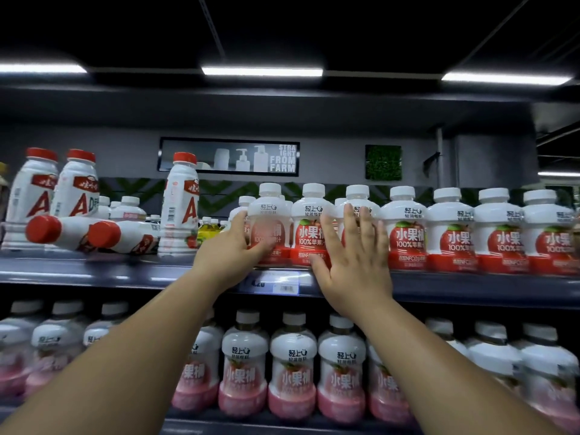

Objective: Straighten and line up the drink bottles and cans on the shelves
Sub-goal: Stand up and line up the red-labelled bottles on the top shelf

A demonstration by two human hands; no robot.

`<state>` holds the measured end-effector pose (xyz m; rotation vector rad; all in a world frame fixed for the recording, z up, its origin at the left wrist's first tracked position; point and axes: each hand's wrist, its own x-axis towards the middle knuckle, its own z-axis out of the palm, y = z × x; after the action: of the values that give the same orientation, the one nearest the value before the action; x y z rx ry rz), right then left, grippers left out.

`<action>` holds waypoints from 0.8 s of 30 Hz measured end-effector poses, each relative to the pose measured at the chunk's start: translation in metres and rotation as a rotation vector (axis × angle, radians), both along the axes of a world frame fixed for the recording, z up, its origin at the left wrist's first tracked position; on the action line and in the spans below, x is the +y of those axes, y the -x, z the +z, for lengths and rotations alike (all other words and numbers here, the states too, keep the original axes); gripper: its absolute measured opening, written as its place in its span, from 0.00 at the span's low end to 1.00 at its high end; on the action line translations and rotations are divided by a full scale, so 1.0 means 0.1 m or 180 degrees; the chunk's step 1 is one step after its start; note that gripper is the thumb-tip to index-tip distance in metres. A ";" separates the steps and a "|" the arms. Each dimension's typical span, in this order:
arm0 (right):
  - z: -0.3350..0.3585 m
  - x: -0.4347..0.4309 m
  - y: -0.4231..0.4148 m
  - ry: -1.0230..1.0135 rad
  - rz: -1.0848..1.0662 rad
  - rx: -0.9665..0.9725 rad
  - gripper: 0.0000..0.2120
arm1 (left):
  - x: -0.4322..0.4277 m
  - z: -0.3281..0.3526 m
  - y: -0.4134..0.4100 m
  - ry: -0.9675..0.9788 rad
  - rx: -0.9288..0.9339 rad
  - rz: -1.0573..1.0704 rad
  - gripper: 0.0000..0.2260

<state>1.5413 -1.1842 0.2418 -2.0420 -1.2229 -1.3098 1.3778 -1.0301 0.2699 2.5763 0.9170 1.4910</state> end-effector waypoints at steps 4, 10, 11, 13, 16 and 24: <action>-0.02 0.02 -0.04 0.0002 -0.0032 -0.0168 0.32 | 0.01 0.00 -0.02 0.0185 -0.0090 -0.0186 0.32; -0.03 0.03 -0.02 0.0032 -0.0149 -0.0182 0.32 | 0.05 -0.03 0.00 -0.0041 -0.0099 -0.0224 0.33; -0.03 0.02 -0.01 0.0037 -0.0156 -0.0159 0.32 | 0.03 -0.04 0.00 -0.0195 -0.0202 -0.0272 0.32; -0.05 0.00 0.05 0.0052 -0.0095 -0.0023 0.33 | 0.00 -0.07 0.05 -0.0427 -0.0379 -0.0419 0.34; -0.09 0.02 0.22 -0.0337 0.0401 0.0210 0.35 | 0.05 -0.10 0.26 -0.0777 -0.0273 -0.0542 0.36; 0.17 0.74 1.41 -0.0707 0.1657 -0.0033 0.29 | 0.61 -0.07 1.37 -0.1599 -0.0253 -0.0283 0.30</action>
<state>1.4006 -1.1104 0.2584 -1.4331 -1.4173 -1.1383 1.2409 -0.9694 0.2626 2.7961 0.4521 1.9921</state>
